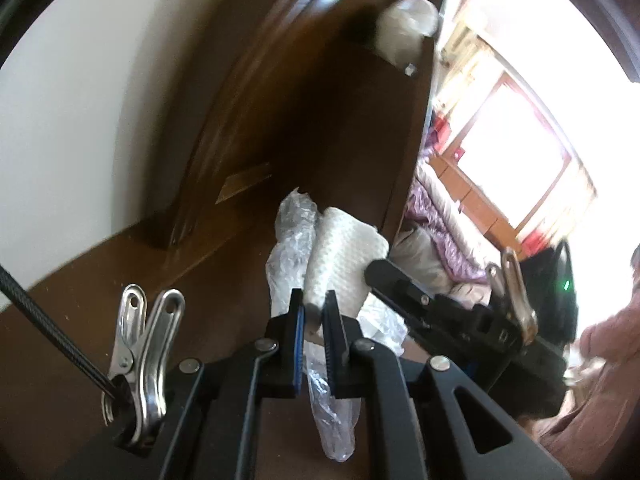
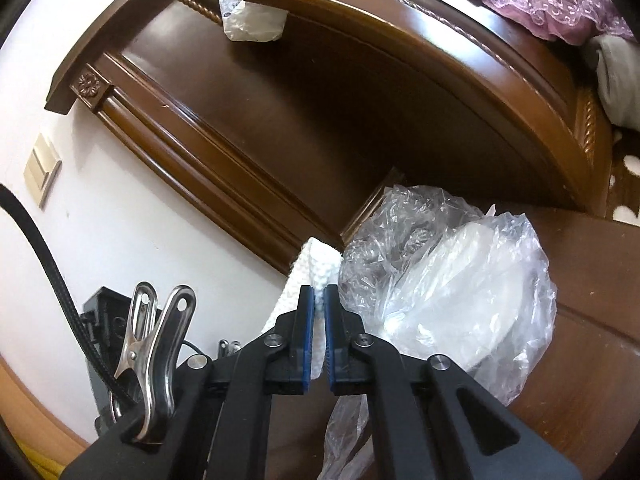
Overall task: Collect trash
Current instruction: 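Lift the tissue roll with the right gripper and carry it toward the red bin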
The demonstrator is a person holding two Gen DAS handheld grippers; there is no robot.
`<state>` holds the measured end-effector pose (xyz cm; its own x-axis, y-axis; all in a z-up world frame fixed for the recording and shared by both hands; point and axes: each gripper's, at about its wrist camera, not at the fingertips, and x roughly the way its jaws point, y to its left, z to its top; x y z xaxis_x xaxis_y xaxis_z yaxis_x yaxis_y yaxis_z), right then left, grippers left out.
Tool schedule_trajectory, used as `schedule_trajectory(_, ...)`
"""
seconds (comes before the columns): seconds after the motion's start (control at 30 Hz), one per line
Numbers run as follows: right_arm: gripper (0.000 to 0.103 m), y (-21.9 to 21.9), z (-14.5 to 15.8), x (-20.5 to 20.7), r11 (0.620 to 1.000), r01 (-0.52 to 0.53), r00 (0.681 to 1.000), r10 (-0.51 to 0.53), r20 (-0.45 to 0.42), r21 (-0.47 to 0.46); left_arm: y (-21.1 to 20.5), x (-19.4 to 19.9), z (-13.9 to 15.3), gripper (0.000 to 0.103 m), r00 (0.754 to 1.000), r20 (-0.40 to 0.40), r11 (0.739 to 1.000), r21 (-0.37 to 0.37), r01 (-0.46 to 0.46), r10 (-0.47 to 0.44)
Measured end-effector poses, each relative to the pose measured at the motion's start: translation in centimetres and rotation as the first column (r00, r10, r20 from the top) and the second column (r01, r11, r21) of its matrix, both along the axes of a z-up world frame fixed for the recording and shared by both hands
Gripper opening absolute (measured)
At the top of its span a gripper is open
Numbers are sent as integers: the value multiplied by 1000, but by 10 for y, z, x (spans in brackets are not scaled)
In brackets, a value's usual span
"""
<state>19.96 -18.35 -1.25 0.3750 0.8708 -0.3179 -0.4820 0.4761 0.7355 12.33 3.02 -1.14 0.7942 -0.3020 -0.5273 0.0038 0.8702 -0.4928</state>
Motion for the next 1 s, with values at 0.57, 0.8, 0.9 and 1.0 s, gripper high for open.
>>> schedule_trajectory(0.57,6,-59,91,-106,993,52,951,-82,297,107,-93,-97,108,8,947,264,983,49,178,-185)
schedule_trajectory(0.8,6,-118,140,-177,982,151,898,-183,400,110,-164,-140,133,8,887,313,940,109,322,-340)
schedule_trajectory(0.9,6,-147,146,-201,976,197,885,-216,412,90,-188,-151,135,8,859,325,918,131,375,-397)
schedule_trajectory(1.0,6,-173,149,-223,968,242,874,-246,418,64,-205,-156,137,8,837,329,899,133,417,-437)
